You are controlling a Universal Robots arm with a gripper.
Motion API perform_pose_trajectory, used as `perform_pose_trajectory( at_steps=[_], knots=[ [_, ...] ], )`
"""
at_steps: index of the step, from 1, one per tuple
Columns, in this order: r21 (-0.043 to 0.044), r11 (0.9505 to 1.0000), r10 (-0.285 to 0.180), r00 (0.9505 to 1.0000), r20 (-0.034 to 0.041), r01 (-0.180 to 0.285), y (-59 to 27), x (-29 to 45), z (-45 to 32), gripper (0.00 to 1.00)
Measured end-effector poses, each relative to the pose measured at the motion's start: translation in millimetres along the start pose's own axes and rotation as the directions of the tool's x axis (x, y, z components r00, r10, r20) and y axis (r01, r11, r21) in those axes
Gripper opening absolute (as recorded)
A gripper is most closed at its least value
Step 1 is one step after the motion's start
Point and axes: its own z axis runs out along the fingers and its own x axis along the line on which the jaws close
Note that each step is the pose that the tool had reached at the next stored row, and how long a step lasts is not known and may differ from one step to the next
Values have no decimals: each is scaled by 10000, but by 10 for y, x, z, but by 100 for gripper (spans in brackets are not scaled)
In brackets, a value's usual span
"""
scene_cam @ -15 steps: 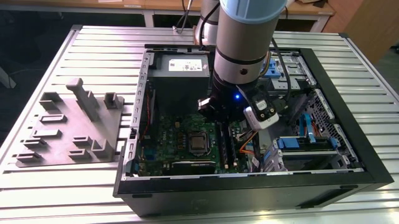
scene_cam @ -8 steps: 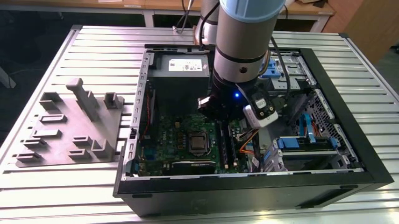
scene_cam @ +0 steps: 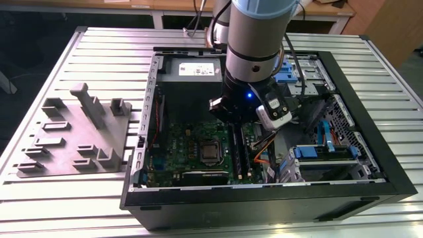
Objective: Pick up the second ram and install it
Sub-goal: 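Press down the second ram until it locks into place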
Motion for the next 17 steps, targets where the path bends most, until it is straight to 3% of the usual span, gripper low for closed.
perform_pose_trajectory(
  at_steps=[6,10,17],
  knots=[
    [-53,10000,-1,10000,-1,1,54,-6,9,10],
    [-54,10000,1,10000,-3,-1,60,-64,16,10],
    [-117,9999,4,10000,-3,-4,145,-55,40,10]
  ],
)
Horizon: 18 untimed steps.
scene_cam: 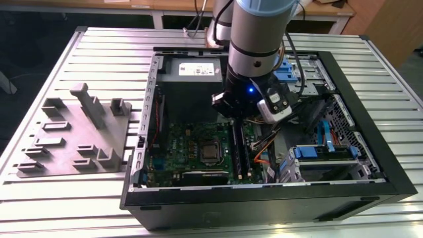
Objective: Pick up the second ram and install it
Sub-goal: 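Press down the second ram until it locks into place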
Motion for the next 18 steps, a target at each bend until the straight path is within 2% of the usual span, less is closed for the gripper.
perform_pose_trajectory(
  at_steps=[3,9,15,18],
  knots=[
    [0,10000,0,10000,0,0,10,19,3,10],
    [-11,10000,0,10000,0,0,85,30,34,10],
    [-12,10000,0,10000,0,0,118,55,123,10],
    [-13,10000,0,10000,-1,0,121,56,132,10]
  ],
)
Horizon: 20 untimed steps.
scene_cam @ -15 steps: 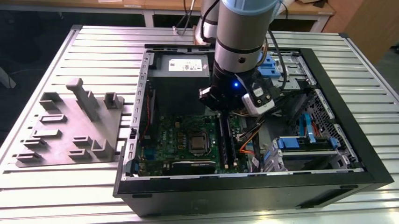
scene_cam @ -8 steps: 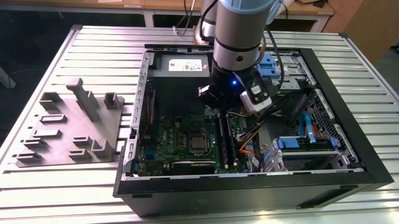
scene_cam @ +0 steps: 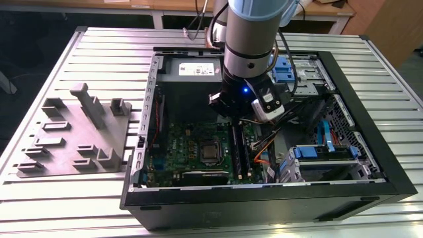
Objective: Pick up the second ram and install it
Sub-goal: 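Press down the second ram until it locks into place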
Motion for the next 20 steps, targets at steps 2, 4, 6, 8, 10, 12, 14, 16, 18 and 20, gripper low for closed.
perform_pose_trajectory(
  at_steps=[2,4,6,8,10,12,14,16,18,20],
  knots=[
    [-2,10000,2,10000,1,-2,14,1,4,10],
    [-1,10000,0,10000,0,0,33,1,10,10],
    [-1,10000,-1,10000,0,1,38,2,34,10],
    [-1,10000,0,10000,0,0,37,3,60,10],
    [-1,10000,0,10000,0,0,37,3,61,10],
    [-8,10000,1,10000,1,-1,37,4,73,10],
    [-2,10000,1,10000,-2,-1,36,5,91,10],
    [-15,10000,2,10000,-2,-2,36,5,93,10],
    [-21,10000,1,10000,0,-1,36,5,95,10],
    [-23,10000,1,10000,0,-1,36,5,108,10]
  ],
)
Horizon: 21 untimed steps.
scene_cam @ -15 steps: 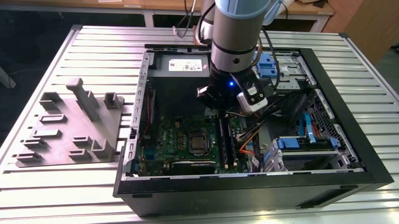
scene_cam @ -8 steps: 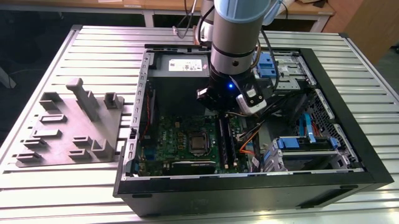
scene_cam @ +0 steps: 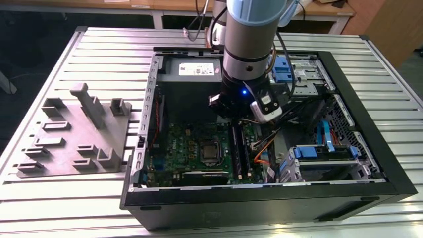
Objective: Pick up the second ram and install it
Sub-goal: 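Press down the second ram until it locks into place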
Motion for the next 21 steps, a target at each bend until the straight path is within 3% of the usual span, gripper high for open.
perform_pose_trajectory(
  at_steps=[12,14,19,21],
  knots=[
    [-49,10000,2,10000,11,-2,-1,1,27,10],
    [-82,10000,2,10000,23,-2,5,-2,-7,10],
    [-50,10000,2,10000,12,-2,6,-6,-186,10],
    [-51,10000,1,10000,12,-1,7,-7,-200,10]
  ],
)
